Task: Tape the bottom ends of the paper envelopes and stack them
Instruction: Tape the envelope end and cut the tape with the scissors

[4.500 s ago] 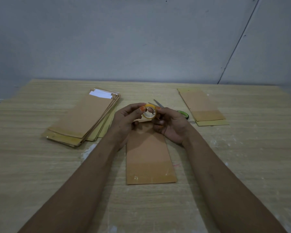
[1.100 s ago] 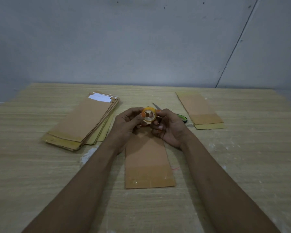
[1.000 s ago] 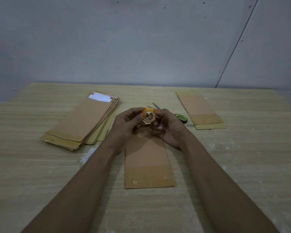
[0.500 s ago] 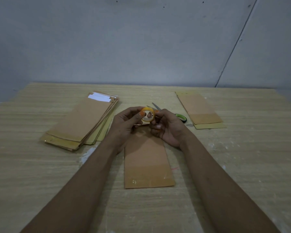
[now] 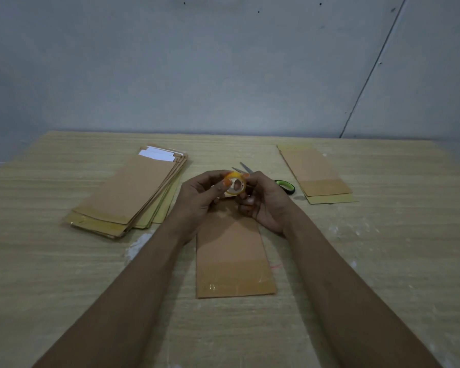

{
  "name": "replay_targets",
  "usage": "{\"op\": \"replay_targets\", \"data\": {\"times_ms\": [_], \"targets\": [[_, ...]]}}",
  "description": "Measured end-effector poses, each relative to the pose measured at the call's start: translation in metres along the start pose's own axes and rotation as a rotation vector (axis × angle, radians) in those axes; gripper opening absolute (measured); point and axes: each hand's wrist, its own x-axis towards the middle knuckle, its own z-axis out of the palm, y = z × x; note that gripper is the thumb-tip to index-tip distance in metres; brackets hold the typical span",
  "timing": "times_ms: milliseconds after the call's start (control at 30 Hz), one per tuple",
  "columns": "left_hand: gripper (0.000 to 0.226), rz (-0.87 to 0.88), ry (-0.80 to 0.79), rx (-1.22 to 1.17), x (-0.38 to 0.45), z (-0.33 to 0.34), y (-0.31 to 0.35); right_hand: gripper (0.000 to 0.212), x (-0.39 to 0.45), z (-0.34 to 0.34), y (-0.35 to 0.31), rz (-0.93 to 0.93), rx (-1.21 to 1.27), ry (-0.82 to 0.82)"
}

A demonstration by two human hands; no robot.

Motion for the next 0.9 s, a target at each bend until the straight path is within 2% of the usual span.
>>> {"op": "replay_targets", "data": {"times_ms": [167,400,767,900], "targets": [[0.014,-0.010,0.007,0.029,-0.0007,0.0024,0.0016,0.013,-0.0014,-0.0014,-0.0019,0.022,0.052,-0.042],[0.016,0.000,-0.009,0.021,0.0003,-0.0012,0.0004,0.011,-0.0003,0.0001,0.0009,0.006,0.008,0.020],[0.021,0.000,0.014,0.001,0.0000,-0.0003,0.0009,0.009,-0.0026,0.0022,-0.0019,0.016,0.024,0.016],[0.019,-0.023,0.051,-0.083,0.0023,-0.0032,0.0008,0.033,-0.0006,0.0027,-0.0025,0.019,0.078,0.018]]}}
